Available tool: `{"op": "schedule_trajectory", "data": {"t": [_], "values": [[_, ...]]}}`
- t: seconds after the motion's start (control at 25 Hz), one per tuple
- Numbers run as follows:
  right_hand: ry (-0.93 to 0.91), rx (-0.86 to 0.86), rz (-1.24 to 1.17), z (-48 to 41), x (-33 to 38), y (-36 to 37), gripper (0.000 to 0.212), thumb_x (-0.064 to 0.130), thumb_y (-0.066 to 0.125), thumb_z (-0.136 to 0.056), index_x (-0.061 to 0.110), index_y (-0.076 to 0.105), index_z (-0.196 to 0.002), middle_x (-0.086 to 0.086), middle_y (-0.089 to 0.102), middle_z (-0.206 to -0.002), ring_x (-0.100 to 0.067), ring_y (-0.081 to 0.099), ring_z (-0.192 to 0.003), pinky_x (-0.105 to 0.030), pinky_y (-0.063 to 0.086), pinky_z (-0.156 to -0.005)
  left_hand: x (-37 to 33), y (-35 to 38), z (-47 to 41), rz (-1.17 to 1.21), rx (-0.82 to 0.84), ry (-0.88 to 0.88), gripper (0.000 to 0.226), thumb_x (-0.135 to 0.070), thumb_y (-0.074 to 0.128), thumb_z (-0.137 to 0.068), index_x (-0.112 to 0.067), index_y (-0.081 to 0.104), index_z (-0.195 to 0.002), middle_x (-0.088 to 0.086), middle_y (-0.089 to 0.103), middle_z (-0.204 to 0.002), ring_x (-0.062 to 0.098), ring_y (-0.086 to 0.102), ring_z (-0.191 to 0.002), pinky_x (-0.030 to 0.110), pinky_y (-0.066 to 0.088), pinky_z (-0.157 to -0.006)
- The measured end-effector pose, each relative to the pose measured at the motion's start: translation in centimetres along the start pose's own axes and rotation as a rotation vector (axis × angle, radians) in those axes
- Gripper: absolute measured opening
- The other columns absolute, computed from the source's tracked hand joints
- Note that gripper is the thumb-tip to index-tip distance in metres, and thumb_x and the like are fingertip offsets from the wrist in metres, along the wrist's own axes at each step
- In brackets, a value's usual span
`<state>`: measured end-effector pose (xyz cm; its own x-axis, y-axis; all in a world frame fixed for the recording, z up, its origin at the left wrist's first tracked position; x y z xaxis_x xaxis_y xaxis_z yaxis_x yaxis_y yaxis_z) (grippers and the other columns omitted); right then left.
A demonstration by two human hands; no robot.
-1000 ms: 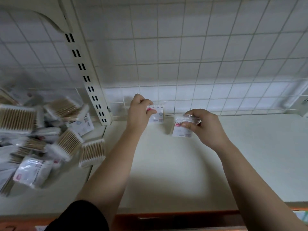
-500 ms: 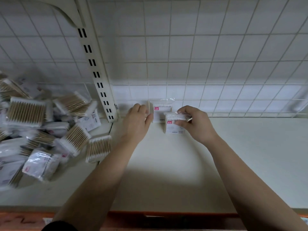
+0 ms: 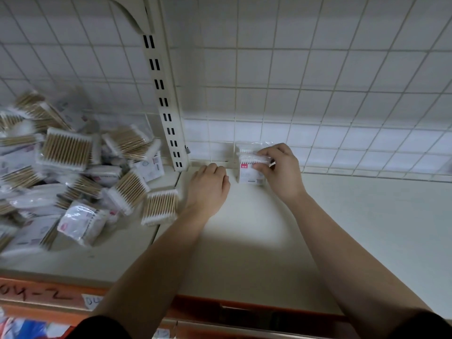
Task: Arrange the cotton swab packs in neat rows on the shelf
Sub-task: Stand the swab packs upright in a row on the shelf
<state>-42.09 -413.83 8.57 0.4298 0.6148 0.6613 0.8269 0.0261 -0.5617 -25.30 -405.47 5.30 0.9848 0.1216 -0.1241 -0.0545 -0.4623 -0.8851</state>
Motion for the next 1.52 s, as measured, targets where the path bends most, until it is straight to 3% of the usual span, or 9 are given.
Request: {"op": "schedule_trajectory", "data": {"t": [0.4,0.52,0.68,0.8,0.88,1.04,1.16,1.36,1.52], "values": [[-0.030,-0.058,0.131,-0.4,0.0,0.0,0.038,0.022,0.073,-0.080,0.012,0.062,-0.115,-0.007,0.050,-0.109,-0.027,0.052,-0.103,-0.029,0.044,-0.079,-0.5,-1.4,0.3,-0.068,0.041,-0.011,0.025,-0.025,0.040,-0.097,-0.012,0.062,-0.100,0.006,0.062,-0.100,0.027,0.057,-0.094,0.036,0.037,-0.081],[-0.029,-0.139,0.068,-0.2,1.0,-0.9,0.036,0.023,0.071,-0.081,0.014,0.061,-0.115,-0.007,0.048,-0.115,-0.024,0.051,-0.105,-0.031,0.046,-0.079,0.1,-3.0,0.3,-0.008,0.003,-0.022,0.033,-0.028,0.033,-0.095,-0.010,0.061,-0.096,0.006,0.060,-0.094,0.028,0.058,-0.089,0.038,0.044,-0.074],[-0.111,-0.166,-0.043,-0.4,3.9,-0.7,0.030,0.018,0.069,-0.082,0.013,0.062,-0.111,-0.004,0.047,-0.111,-0.015,0.049,-0.096,-0.020,0.041,-0.079,1.2,-6.2,1.2,0.018,-0.155,-0.022,0.032,-0.028,0.036,-0.091,-0.008,0.061,-0.086,0.008,0.060,-0.084,0.028,0.059,-0.078,0.033,0.044,-0.058],[-0.165,-0.103,-0.097,-0.2,6.4,0.7,0.026,0.017,0.068,-0.083,0.013,0.063,-0.108,0.003,0.047,-0.105,-0.009,0.048,-0.085,-0.006,0.037,-0.074,2.8,-8.5,2.2,-0.042,-0.207,-0.054,0.023,-0.025,0.045,-0.090,-0.010,0.062,-0.083,0.006,0.062,-0.083,0.026,0.058,-0.076,0.030,0.035,-0.060],[-0.185,-0.033,-0.101,0.2,8.0,2.3,0.022,0.019,0.068,-0.084,0.014,0.065,-0.105,0.005,0.049,-0.103,-0.009,0.049,-0.080,-0.004,0.036,-0.069,4.5,-9.8,3.2,-0.028,-0.216,-0.080,0.031,-0.029,0.038,-0.089,-0.011,0.062,-0.082,0.007,0.062,-0.082,0.028,0.059,-0.078,0.034,0.042,-0.065],[-0.237,0.068,-0.114,0.7,11.1,5.9,0.017,0.022,0.069,-0.084,0.016,0.067,-0.100,0.005,0.055,-0.100,-0.010,0.053,-0.078,-0.014,0.042,-0.068,8.8,-12.9,5.0,-0.031,-0.255,-0.132,0.028,-0.028,0.041,-0.092,-0.011,0.063,-0.088,0.007,0.064,-0.091,0.026,0.058,-0.087,0.037,0.047,-0.077],[-0.246,0.162,-0.096,0.9,13.5,8.3,0.016,0.017,0.069,-0.084,0.015,0.067,-0.099,0.003,0.058,-0.099,-0.012,0.056,-0.081,-0.022,0.047,-0.070,12.6,-14.9,5.7,-0.054,-0.292,-0.128,0.025,-0.026,0.044,-0.090,-0.011,0.063,-0.088,0.007,0.063,-0.087,0.026,0.057,-0.082,0.036,0.045,-0.072],[-0.227,0.258,-0.110,1.7,17.1,12.8,0.016,0.021,0.072,-0.082,0.019,0.067,-0.097,0.006,0.057,-0.096,-0.010,0.056,-0.082,-0.009,0.040,-0.071,18.7,-16.8,6.3,-0.069,-0.282,-0.082,0.026,-0.027,0.043,-0.088,-0.012,0.065,-0.088,0.006,0.064,-0.087,0.030,0.057,-0.085,0.038,0.045,-0.077],[-0.163,0.277,-0.129,2.6,18.8,15.2,0.019,0.026,0.073,-0.080,0.022,0.067,-0.098,0.008,0.058,-0.098,-0.010,0.056,-0.088,-0.014,0.045,-0.076,20.5,-17.1,7.0,-0.039,-0.305,-0.027,0.019,-0.024,0.048,-0.086,-0.013,0.064,-0.086,0.004,0.063,-0.088,0.027,0.054,-0.089,0.036,0.041,-0.078]]}}
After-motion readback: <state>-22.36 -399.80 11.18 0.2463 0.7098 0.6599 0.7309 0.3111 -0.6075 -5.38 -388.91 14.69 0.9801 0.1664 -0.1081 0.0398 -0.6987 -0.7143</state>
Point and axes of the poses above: each hand's wrist, its own z-axis away from the middle knuckle, its own y-axis out of the palm, x = y × z, the point moved 2 cm from there along -z, towards the middle knuckle
